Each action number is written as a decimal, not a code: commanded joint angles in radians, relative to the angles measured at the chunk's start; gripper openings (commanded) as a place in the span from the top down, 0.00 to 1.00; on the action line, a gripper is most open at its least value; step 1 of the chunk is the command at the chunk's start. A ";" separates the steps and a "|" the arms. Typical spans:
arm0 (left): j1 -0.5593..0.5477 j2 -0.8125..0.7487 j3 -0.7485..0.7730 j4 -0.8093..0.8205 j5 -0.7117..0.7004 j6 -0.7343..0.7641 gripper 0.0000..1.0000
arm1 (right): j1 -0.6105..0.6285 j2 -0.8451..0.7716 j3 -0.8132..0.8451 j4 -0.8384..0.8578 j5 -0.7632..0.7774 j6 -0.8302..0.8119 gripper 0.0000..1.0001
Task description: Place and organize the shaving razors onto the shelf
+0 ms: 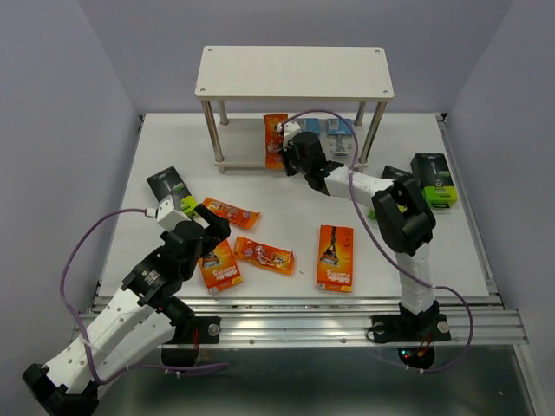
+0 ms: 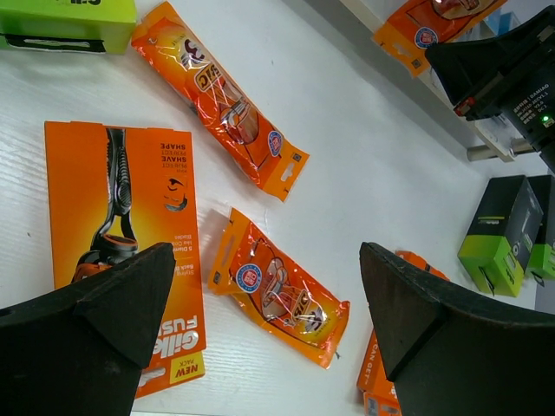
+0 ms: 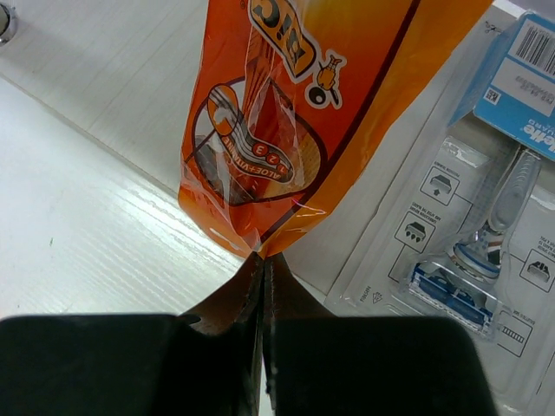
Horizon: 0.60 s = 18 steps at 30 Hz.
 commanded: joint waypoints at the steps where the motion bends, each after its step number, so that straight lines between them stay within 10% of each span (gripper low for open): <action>1: 0.007 0.007 0.047 0.033 -0.031 -0.001 0.01 | -0.009 -0.001 0.041 0.077 0.029 0.012 0.97; 18: 0.007 0.029 0.050 0.038 -0.038 -0.001 0.01 | -0.018 0.026 0.053 0.095 0.044 0.029 0.88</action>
